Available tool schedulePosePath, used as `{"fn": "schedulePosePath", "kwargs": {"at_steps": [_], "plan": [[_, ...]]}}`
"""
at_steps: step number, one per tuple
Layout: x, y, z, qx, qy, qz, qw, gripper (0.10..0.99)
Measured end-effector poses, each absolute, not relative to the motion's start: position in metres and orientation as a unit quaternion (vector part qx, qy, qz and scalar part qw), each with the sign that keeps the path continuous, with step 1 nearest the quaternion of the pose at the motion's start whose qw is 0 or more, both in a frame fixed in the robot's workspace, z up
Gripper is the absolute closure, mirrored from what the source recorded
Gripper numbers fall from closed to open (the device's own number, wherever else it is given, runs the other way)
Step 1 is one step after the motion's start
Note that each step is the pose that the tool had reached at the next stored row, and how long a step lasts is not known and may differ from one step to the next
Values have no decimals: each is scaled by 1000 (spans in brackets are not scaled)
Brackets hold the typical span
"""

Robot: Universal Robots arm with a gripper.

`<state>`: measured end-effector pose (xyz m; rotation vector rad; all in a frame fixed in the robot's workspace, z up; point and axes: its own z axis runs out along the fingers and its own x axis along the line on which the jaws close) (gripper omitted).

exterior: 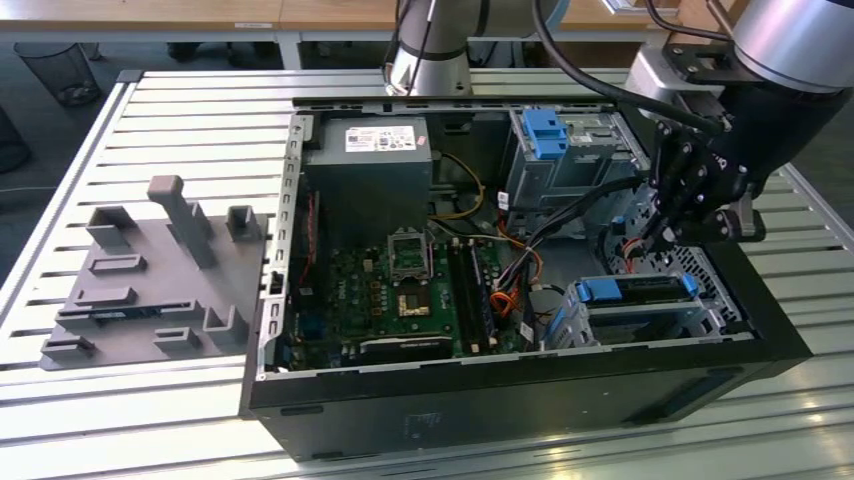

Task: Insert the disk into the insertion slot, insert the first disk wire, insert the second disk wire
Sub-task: 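Insert the first disk wire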

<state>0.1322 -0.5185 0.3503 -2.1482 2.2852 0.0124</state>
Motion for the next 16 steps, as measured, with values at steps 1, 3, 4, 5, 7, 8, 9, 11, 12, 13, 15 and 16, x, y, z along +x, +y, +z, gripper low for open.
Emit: {"fn": "schedulePosePath", "kwargs": {"at_steps": [1,3,4,5,7,8,9,11,12,13,15,16], "plan": [[132,-519,350,-686,727,4,3,918],[132,-519,350,-687,726,4,3,918],[132,-519,350,-688,726,4,3,918],[132,-519,350,-688,726,4,3,918],[132,-519,350,-688,726,4,3,918],[132,-520,350,-688,725,5,3,918],[132,-520,350,-688,725,5,4,918],[132,-520,350,-688,725,6,4,918],[132,-520,350,-688,725,6,4,918],[132,-520,350,-688,725,6,4,918],[131,-521,349,-689,725,7,5,918],[131,-521,349,-689,725,7,5,918]]}}
